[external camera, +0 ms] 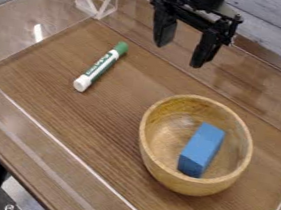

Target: Remove the blue block from inside the brown bowl and put it on the table

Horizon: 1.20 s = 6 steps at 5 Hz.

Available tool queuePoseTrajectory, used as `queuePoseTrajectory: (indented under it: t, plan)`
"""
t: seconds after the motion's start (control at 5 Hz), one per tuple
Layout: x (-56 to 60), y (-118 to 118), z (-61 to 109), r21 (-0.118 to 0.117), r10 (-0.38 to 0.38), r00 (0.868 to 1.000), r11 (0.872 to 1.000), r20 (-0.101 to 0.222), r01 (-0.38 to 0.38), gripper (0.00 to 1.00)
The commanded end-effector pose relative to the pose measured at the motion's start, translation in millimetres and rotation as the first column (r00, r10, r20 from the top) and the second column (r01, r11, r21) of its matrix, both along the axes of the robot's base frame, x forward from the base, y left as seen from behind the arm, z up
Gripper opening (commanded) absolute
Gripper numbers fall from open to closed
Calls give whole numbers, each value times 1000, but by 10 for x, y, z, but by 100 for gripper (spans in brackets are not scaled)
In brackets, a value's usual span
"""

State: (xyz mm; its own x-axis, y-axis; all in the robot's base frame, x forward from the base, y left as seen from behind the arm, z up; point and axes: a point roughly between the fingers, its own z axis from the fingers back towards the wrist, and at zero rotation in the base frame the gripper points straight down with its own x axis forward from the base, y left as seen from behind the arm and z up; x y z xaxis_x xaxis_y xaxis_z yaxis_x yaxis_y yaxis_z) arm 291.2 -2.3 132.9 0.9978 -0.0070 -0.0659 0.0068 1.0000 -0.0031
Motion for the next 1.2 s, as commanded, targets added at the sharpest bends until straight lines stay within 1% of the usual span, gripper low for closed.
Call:
queuePoseTrajectory:
  t: [0.0, 0.2, 0.4, 0.6, 0.8, 1.0]
  plan:
    - [-63, -85, -49, -3, 17, 1000, 1000, -9, -18, 100]
    - [-168, -234, -79, -7, 47, 999, 999, -4, -47, 100]
    - [-280, -439, -53, -14, 71, 997, 997, 22, -71, 100]
    - [-346, -612, -62, -19, 81, 996, 997, 48, -81, 100]
    - [-370, -682, -109, -25, 85, 995, 996, 52, -83, 100]
    - [-395, -751, -169, -33, 90, 994, 996, 63, -88, 100]
